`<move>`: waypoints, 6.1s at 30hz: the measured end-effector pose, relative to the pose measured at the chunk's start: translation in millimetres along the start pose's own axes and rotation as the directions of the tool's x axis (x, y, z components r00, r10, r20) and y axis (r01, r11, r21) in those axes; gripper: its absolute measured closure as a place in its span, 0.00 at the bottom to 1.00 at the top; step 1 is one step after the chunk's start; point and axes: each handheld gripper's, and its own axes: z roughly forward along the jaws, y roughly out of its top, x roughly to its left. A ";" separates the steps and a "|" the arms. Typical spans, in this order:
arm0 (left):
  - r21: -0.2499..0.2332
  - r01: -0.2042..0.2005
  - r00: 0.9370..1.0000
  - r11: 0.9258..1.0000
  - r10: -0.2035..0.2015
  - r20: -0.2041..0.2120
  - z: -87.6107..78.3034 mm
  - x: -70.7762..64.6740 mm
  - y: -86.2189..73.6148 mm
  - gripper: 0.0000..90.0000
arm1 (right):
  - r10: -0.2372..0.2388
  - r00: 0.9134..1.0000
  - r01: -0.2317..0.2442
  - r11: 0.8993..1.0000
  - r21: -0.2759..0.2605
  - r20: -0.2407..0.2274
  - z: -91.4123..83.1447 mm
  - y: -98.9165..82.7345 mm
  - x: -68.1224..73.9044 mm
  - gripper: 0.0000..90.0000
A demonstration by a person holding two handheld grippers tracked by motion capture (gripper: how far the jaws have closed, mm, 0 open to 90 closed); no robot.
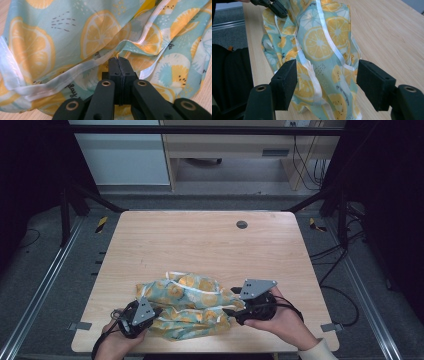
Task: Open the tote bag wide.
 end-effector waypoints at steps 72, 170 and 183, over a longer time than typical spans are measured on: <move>-0.080 0.008 1.000 0.997 -0.006 0.024 -12.7 -1.5 6.2 1.00 | 0.105 0.993 -0.105 0.994 0.000 0.048 93.7 93.7 -58.0 1.00; 0.194 -0.050 0.999 0.980 0.048 0.015 8.8 -6.2 -6.3 1.00 | 0.251 0.929 -0.307 0.934 0.185 0.272 146.3 0.0 -145.6 0.99; -0.059 0.011 0.996 0.998 -0.016 -0.088 -15.6 -1.0 7.0 0.56 | 0.226 0.944 -0.261 0.957 0.125 0.241 112.8 14.2 -119.9 0.28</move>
